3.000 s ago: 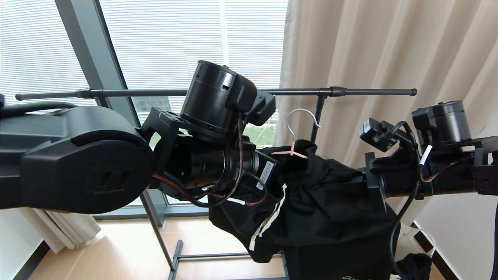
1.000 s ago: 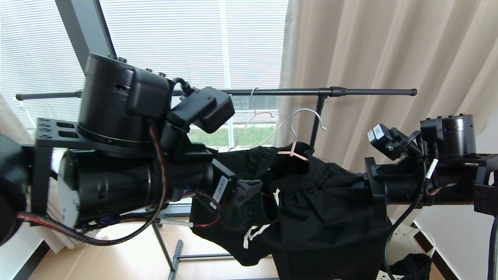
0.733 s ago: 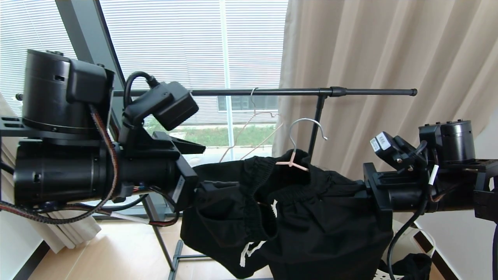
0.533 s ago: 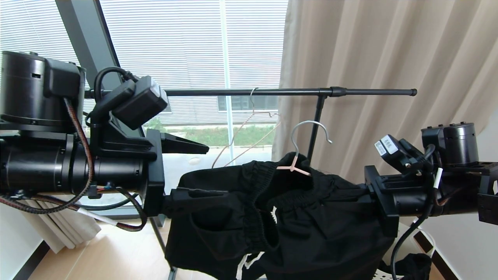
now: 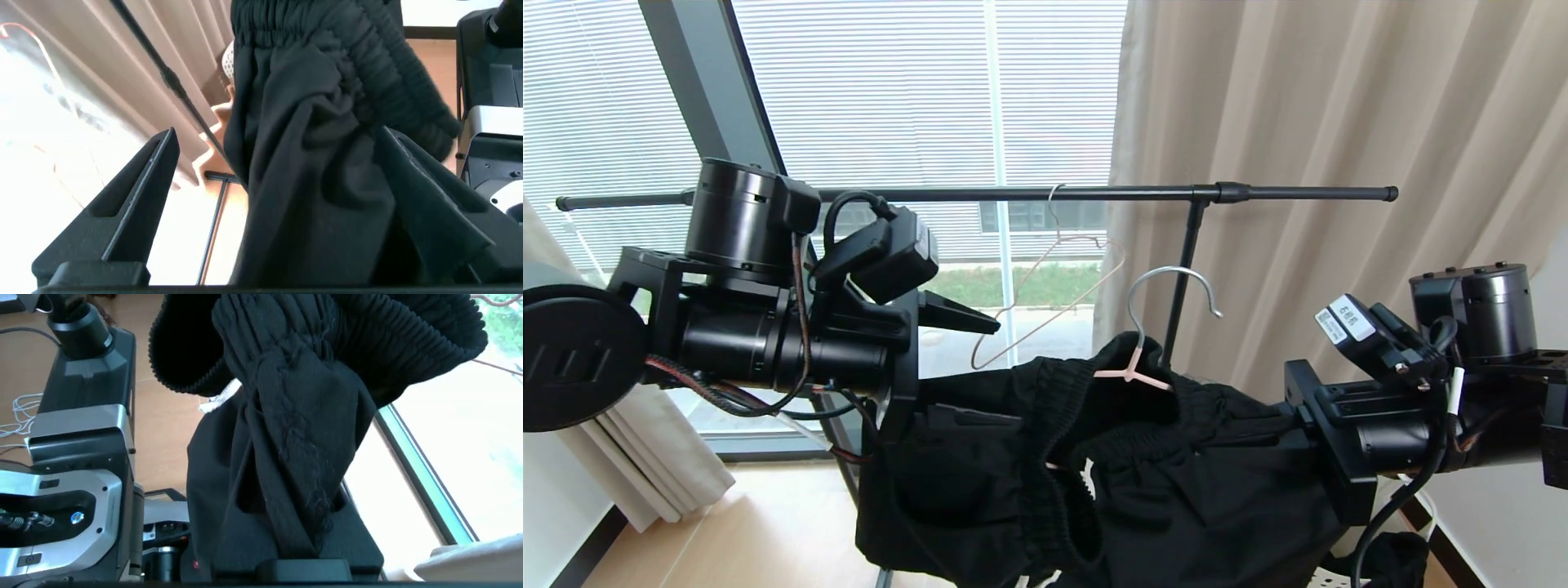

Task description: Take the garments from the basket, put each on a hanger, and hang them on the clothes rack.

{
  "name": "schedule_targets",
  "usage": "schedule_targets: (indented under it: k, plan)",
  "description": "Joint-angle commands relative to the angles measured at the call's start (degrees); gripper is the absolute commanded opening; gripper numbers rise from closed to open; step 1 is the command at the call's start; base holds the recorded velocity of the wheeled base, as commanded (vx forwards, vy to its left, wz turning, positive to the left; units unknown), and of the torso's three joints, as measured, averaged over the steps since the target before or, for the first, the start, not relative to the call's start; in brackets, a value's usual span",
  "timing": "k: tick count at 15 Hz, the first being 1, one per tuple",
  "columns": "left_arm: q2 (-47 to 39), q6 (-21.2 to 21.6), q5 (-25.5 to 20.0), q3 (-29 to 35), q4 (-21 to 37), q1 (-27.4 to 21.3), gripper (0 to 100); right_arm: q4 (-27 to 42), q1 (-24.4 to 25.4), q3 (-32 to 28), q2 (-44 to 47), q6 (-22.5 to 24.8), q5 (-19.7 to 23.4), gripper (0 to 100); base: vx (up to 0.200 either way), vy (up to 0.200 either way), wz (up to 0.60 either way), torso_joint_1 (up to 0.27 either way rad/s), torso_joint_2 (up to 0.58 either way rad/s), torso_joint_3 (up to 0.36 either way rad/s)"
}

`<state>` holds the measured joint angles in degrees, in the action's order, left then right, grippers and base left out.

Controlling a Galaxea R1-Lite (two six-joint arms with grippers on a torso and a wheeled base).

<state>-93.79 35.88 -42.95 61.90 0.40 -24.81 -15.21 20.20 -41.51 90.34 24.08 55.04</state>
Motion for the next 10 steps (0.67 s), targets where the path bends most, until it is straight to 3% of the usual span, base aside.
schedule_targets:
  k: [1,10]
  plan:
    - [-3.4,0.5,0.0,0.4,-1.0,-1.1,100,-0.1,1.0,0.3,-0.2,0.0,0.1,0,0.000,0.000,0.00,0.000,0.00,0.000]
    - [-4.2,2.3,0.0,-2.8,-2.1,-3.1,100,-0.2,1.3,0.6,-2.1,0.0,1.6,0,0.000,0.000,0.00,0.000,0.00,0.000]
